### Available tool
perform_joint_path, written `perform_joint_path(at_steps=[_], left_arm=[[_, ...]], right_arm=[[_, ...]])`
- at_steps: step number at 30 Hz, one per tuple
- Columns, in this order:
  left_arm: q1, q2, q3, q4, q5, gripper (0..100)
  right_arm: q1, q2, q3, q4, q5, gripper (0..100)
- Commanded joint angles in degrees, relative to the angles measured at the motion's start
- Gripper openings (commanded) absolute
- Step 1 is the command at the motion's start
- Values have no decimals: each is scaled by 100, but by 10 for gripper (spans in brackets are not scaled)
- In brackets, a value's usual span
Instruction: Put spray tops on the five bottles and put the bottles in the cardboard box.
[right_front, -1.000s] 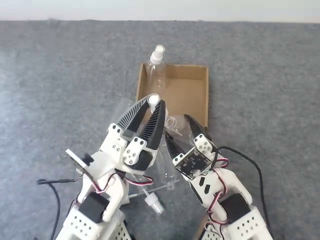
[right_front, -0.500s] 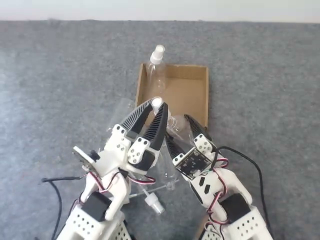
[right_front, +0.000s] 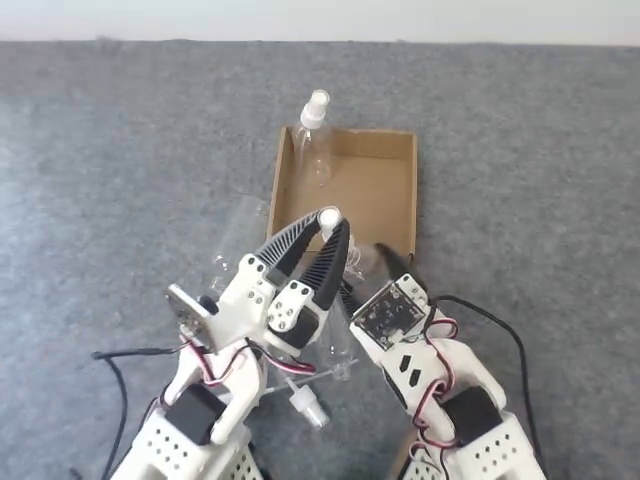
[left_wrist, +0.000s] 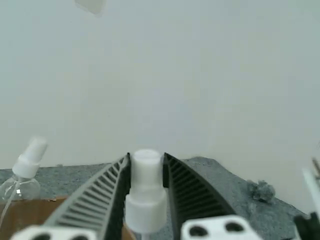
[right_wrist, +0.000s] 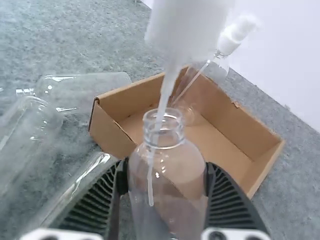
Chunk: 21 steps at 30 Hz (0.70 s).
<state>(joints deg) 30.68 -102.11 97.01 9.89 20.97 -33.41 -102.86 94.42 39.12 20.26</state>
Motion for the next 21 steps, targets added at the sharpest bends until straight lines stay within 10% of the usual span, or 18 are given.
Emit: perform_joint_path(at_steps=[1, 21], left_arm=[[105, -44, -40, 62, -35, 12], [62, -44, -40, 53, -35, 12]], right_arm=[[110, -101, -484, -31, -88, 101], [-48, -127, -976, 31, -571, 101]])
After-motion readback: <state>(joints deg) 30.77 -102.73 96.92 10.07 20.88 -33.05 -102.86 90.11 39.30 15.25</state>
